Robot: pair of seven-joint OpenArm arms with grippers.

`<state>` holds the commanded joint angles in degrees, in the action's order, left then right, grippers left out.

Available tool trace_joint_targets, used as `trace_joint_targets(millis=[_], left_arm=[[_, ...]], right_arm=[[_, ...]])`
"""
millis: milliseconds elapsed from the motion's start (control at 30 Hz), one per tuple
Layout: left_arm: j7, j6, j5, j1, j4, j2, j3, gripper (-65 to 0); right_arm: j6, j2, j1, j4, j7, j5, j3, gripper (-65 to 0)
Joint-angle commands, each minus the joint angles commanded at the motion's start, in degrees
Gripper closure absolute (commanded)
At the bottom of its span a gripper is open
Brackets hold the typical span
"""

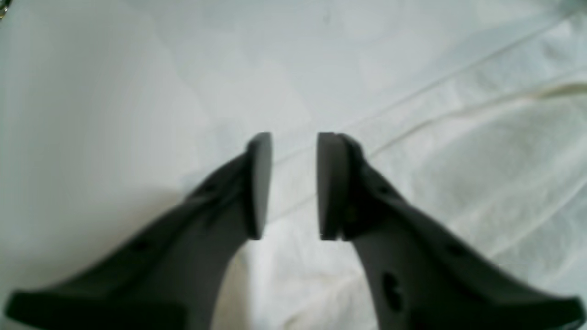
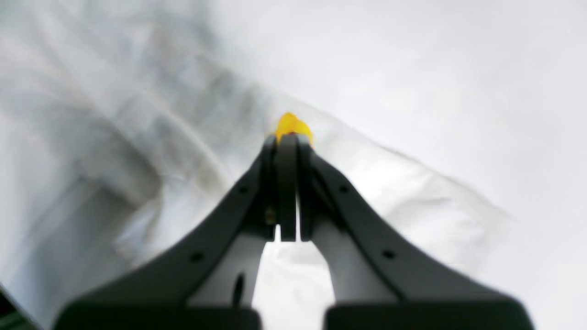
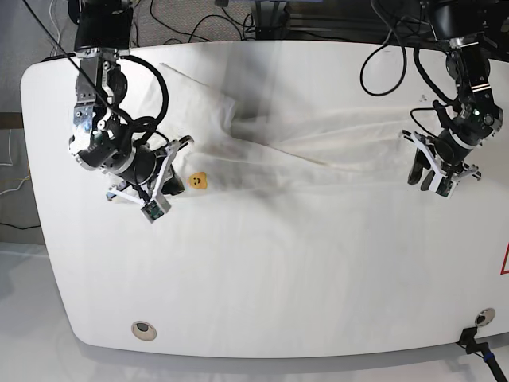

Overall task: Fold the T-shirt properly
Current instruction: 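Pull the strip end with the right gripper and spread the strip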

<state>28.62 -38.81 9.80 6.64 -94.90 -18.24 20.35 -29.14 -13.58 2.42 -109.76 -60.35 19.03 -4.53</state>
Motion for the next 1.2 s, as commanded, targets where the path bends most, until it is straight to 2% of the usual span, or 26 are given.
trace_joint_targets(millis=[67,200,300,367,467,500,533,700,800,900,1033,1133,1200], left_arm=[[0.0,1.1,0.0,1.3,-1.1,0.0,0.0,-18.4],[0.0,1.1,0.0,3.1,-2.5,-0.1,2.5,-18.6],[0.1,1.0,0.0,3.1,-2.4,-0.1,4.1,-26.2],[1.7,1.0,0.1,3.1,-2.4,-0.1,5.3,-31.5],[5.9,0.6,0.4,3.0,-2.5,0.0,10.0,-32.4],[6.8,-0.4,0.4,3.0,-2.5,0.0,11.2,-32.4],[6.9,-1.2,0.4,3.0,-2.5,0.0,12.1,-32.4],[6.9,-1.2,0.4,5.1,-2.5,0.0,15.6,-32.4],[7.0,-1.2,0.4,5.5,-2.4,0.0,16.4,-32.5],[9.1,-1.2,0.3,6.2,-2.3,-0.1,17.3,-32.8],[11.9,-1.2,0.5,6.0,-2.3,0.0,17.5,-33.9],[14.8,-1.2,5.1,6.0,-2.3,0.0,17.7,-42.2],[17.0,-1.2,7.9,6.0,-2.3,0.0,19.5,-43.7]], right_arm=[[0.26,2.3,-1.8,-0.2,3.3,-3.7,0.0,0.0],[0.35,6.2,-5.0,0.1,11.2,-12.0,0.0,0.0],[0.35,8.9,-6.6,0.6,15.5,-18.4,0.0,0.0],[0.35,9.8,-6.9,2.4,16.9,-20.4,0.0,0.0],[0.35,9.8,-6.9,4.8,17.8,-20.6,0.0,0.0],[0.35,9.8,-7.1,5.5,19.1,-20.6,0.0,0.0],[0.35,9.8,-7.3,6.4,20.6,-20.6,-0.1,0.0],[0.35,9.5,-6.9,13.6,25.1,-21.1,-1.0,0.0],[0.35,9.6,-6.9,17.4,27.3,-20.7,-3.8,0.0],[0.35,9.5,-6.9,21.3,31.1,-21.0,-4.7,0.0],[0.35,9.4,-6.9,22.3,31.9,-21.1,-4.6,0.0],[0.35,9.4,-6.9,22.7,31.9,-21.1,-4.6,0.0],[0.35,9.4,-6.9,22.7,31.9,-21.1,-4.6,0.0]])
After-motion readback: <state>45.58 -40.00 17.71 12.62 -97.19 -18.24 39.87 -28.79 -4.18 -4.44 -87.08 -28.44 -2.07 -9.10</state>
